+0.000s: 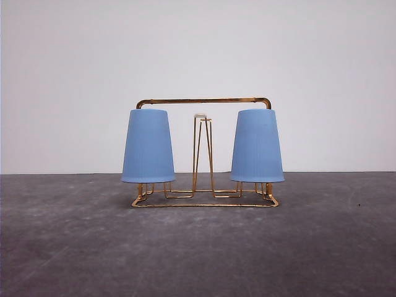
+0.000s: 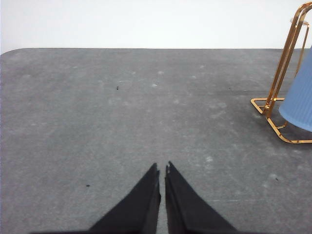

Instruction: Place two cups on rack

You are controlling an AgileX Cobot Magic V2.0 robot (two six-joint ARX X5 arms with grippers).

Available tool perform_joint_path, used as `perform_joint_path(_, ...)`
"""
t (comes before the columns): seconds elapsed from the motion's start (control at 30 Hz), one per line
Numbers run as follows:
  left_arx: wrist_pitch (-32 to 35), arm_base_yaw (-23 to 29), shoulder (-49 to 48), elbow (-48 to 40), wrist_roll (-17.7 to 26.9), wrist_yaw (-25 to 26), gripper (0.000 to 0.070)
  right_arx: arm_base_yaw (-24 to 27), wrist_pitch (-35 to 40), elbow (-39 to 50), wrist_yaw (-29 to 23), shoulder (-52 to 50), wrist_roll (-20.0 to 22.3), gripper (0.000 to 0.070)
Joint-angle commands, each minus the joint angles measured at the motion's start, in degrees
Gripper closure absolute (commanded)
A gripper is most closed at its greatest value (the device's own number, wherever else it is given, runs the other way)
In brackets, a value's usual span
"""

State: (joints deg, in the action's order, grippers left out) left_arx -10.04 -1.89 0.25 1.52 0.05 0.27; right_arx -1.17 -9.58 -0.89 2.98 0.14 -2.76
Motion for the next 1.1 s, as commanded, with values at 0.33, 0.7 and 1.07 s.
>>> perform_joint_path(0.33, 0.85, 0.04, -0.07, -0.76, 0.55, -0.04, 0.0700, -0.15, 0.57, 0.20, -0.04, 0.07, 0.46, 0.0674)
perform_joint_path(0.7, 0.85, 0.04, -0.07, -0.76, 0.55, -0.04, 0.0700, -0.15, 0.57, 0.20, -0.04, 0.07, 0.45, 0.0674)
perform_joint_path(1.07, 0.85, 0.04, -0.07, -0.76, 0.55, -0.04, 0.0700, -0.15, 0.57, 0.20, -0.04, 0.07, 0.44, 0.0674)
